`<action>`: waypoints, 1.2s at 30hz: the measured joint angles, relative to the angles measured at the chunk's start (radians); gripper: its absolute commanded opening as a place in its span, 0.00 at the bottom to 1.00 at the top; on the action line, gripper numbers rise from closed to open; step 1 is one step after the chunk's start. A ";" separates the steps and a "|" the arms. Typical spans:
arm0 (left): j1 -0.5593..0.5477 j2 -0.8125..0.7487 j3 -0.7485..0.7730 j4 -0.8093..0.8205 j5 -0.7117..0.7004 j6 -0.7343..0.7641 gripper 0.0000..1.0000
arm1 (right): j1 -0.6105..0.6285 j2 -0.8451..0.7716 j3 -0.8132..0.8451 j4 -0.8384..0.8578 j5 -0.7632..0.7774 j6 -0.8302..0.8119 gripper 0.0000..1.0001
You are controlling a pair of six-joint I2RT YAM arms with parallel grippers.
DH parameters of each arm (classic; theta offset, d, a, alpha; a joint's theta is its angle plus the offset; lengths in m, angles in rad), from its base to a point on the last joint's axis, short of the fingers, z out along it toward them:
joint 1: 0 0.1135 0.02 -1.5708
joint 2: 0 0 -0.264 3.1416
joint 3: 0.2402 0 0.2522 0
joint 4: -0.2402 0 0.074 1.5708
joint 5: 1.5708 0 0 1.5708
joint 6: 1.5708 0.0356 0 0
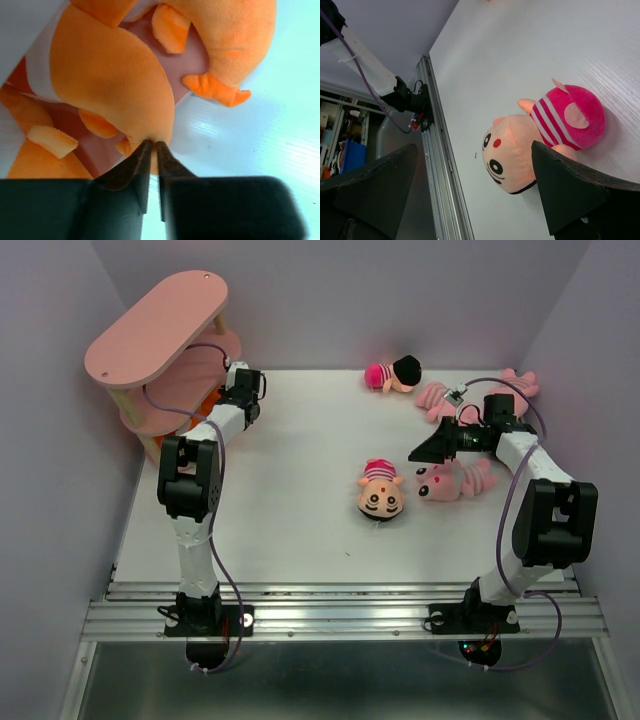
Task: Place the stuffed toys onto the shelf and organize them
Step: Place the stuffed toy onto shelf
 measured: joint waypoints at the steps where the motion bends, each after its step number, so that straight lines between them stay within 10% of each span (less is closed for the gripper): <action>1: 0.000 0.001 0.000 -0.001 0.002 -0.001 0.31 | 0.000 0.000 0.000 0.000 0.000 -0.002 1.00; 12: 0.006 0.002 -0.002 -0.002 0.045 -0.020 0.66 | -0.001 0.000 0.005 -0.016 0.000 -0.010 1.00; 26: 0.008 -0.218 -0.124 -0.023 0.341 0.033 0.66 | -0.008 0.001 0.010 -0.031 -0.001 -0.025 1.00; 36: 0.042 -0.670 -0.473 0.035 0.515 -0.021 0.65 | -0.008 0.001 0.010 -0.037 -0.002 -0.027 1.00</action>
